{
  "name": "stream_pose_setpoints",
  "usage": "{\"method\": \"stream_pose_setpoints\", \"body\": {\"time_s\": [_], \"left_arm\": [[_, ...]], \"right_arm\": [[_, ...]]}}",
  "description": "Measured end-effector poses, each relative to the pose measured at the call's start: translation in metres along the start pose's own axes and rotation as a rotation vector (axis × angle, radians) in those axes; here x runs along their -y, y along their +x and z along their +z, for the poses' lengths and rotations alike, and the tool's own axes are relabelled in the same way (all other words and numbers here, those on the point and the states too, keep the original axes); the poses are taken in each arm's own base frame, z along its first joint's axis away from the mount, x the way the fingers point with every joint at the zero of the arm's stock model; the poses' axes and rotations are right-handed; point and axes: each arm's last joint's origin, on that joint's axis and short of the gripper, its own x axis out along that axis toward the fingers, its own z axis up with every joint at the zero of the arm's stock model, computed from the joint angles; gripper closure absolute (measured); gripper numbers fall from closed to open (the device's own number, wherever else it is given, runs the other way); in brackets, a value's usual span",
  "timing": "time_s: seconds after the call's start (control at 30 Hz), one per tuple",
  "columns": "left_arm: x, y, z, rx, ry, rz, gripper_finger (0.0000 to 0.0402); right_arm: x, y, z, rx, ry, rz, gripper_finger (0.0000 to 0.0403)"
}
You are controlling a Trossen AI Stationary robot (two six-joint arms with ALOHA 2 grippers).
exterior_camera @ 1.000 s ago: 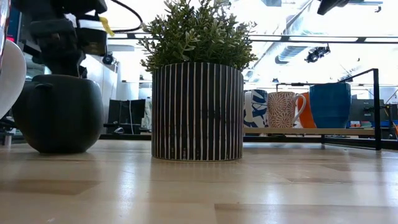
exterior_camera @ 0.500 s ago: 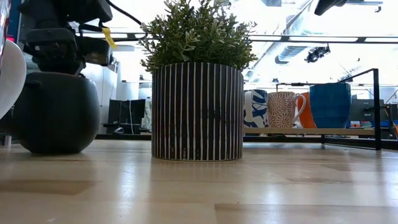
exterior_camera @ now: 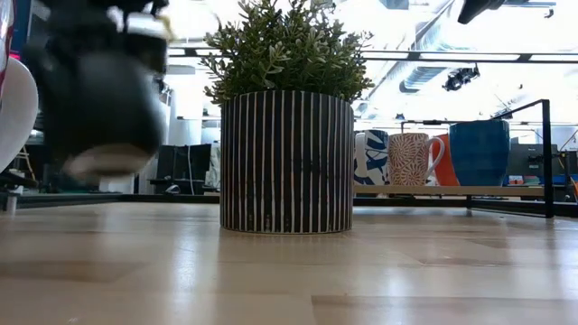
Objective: Place coffee mugs
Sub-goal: Put the black mug on the shelf
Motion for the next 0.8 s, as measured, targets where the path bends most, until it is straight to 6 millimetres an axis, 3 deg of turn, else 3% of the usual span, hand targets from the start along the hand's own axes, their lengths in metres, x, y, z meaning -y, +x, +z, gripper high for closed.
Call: {"method": "stream_pose_setpoints", "body": {"time_s": [0.17, 0.53, 0.67, 0.8], "left_arm": [[0.017, -0.036, 0.023, 0.091, 0.068, -0.029, 0.0396], [0.086, -0.124, 0.079, 0.404, 0.283, -0.146, 0.0396], [0.119, -0.125, 0.107, 0.418, 0.403, -0.15, 0.0396], [0.151, -0.108, 0.13, 0.391, 0.524, -0.139, 0.0396]], "right_arm": [[0.004, 0.0, -0.005, -0.051, -0.021, -0.042, 0.0382], [0.019, -0.003, -0.016, -0.088, 0.046, -0.267, 0.0382], [0.019, -0.003, -0.016, -0.087, 0.044, -0.266, 0.0382], [0.02, -0.004, -0.017, -0.083, 0.037, -0.285, 0.0382]]}}
